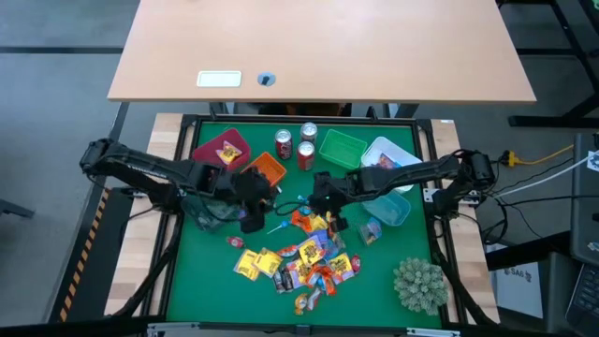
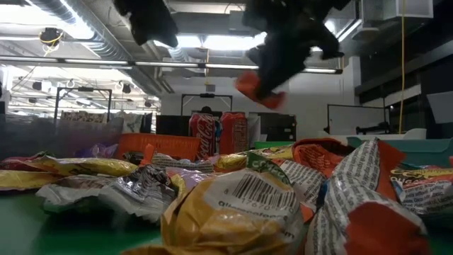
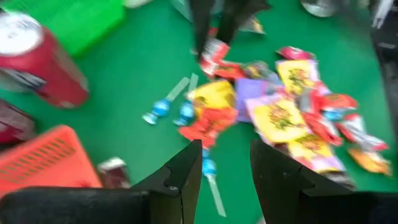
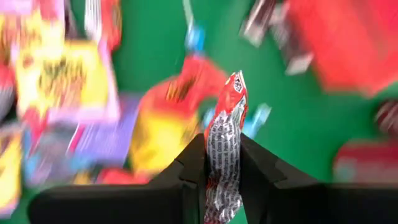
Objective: Sort candy
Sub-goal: Put the orange candy into the orange bin
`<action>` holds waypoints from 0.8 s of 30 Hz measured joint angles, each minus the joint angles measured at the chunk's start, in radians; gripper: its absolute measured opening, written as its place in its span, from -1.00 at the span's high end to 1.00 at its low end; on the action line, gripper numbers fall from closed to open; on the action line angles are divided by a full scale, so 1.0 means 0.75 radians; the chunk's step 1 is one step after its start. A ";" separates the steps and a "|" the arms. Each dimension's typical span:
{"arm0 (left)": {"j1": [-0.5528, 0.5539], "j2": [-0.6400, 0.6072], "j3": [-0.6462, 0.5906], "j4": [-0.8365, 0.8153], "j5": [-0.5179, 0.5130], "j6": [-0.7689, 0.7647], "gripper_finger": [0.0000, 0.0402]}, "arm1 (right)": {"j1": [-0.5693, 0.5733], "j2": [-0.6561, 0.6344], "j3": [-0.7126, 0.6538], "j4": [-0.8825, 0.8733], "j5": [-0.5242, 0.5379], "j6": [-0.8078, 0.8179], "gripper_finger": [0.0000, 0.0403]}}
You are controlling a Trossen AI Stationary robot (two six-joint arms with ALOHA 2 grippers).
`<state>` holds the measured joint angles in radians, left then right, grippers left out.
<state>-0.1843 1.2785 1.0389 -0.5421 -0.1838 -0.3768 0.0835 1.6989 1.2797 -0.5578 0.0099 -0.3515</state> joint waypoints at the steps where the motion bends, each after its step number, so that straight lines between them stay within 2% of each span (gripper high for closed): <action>1: -0.027 0.000 0.000 -0.009 0.000 -0.042 0.38 | -0.001 0.000 -0.001 0.055 0.000 -0.025 0.68; 7: -0.177 0.001 -0.001 -0.006 -0.001 -0.221 0.38 | -0.037 0.001 -0.001 0.370 -0.002 -0.131 0.68; 15: -0.299 0.001 -0.001 -0.005 -0.037 -0.359 0.38 | -0.169 0.022 -0.001 0.712 -0.009 -0.135 0.68; 20: -0.322 0.002 -0.001 0.004 -0.141 -0.362 0.38 | -0.241 0.115 -0.001 0.957 -0.158 -0.134 0.68; 24: -0.323 0.002 -0.001 0.005 -0.153 -0.363 0.38 | -0.276 0.214 -0.001 1.127 -0.178 -0.134 0.68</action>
<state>-0.4263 1.2797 1.0382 -0.5381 -0.2989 -0.6487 -0.1237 1.8594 1.2789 0.2876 -0.1238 -0.4521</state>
